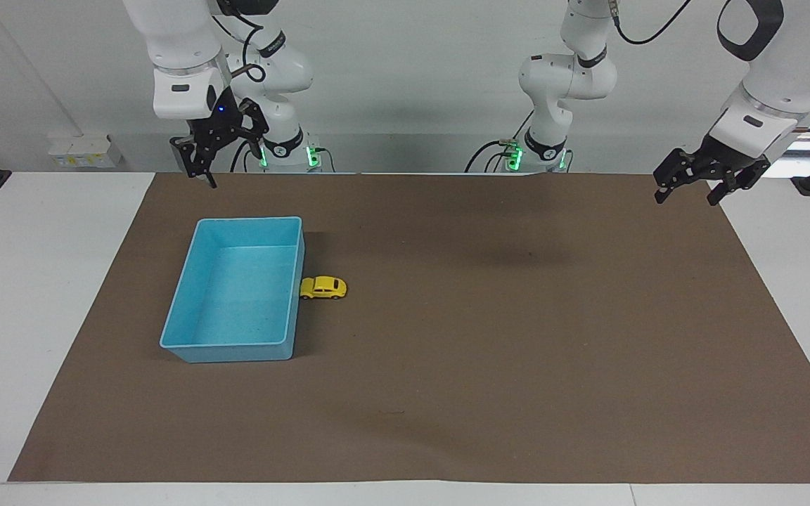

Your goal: Wind up and store yellow beetle car

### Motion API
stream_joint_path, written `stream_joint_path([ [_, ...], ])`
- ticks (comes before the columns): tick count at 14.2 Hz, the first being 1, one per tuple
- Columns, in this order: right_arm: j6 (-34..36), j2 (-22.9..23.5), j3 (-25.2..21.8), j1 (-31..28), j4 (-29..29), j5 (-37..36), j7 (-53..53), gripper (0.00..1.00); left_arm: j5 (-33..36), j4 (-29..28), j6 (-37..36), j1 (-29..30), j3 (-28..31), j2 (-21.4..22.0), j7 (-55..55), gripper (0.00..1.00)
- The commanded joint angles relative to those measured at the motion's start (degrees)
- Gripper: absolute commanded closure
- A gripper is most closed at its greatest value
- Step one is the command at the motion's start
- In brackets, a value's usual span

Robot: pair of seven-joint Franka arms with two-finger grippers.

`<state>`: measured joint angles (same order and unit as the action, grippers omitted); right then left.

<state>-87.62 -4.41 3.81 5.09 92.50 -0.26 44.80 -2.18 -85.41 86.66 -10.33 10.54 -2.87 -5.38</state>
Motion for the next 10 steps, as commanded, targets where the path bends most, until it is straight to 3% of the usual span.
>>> stream_joint_path([
  [1, -1.1, -1.7, 0.0, 0.4, 3.7, 1.6, 10.1, 0.00, -0.6, 0.2, -1.6, 0.4, -0.3, 0.7, 0.5, 0.00],
  [10, -14.6, 1.9, 0.0, 6.0, 13.8, 1.4, 25.4, 0.00, -0.5, 0.2, -1.8, 0.3, -0.3, 0.7, 0.4, 0.00],
])
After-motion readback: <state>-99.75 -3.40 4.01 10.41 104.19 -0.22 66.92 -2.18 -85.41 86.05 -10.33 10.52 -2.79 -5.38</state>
